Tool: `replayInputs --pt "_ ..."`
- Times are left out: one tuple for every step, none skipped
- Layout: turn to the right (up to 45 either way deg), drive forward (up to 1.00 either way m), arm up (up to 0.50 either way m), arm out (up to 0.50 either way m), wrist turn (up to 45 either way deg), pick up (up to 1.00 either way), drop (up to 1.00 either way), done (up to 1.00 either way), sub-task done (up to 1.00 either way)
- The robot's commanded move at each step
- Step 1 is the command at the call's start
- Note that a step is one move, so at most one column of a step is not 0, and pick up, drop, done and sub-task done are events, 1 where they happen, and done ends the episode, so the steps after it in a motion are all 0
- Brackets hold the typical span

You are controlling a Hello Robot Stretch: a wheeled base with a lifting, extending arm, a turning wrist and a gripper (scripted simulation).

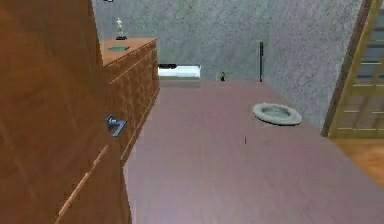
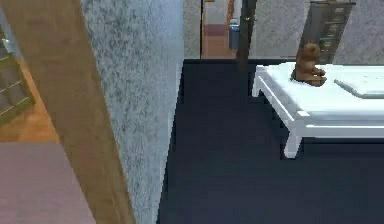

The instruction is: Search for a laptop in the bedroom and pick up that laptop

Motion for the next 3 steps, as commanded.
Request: replayInputs --pt "0.0 0.3 0.0 0.0 0.0 0.0 0.0 0.0 0.0" --pt "45.0 0.0 0.0 0.0 0.0 0.0 0.0 0.0 0.0" --pt "18.0 0.0 0.0 0.0 0.0 0.0 0.0 0.0 0.0"
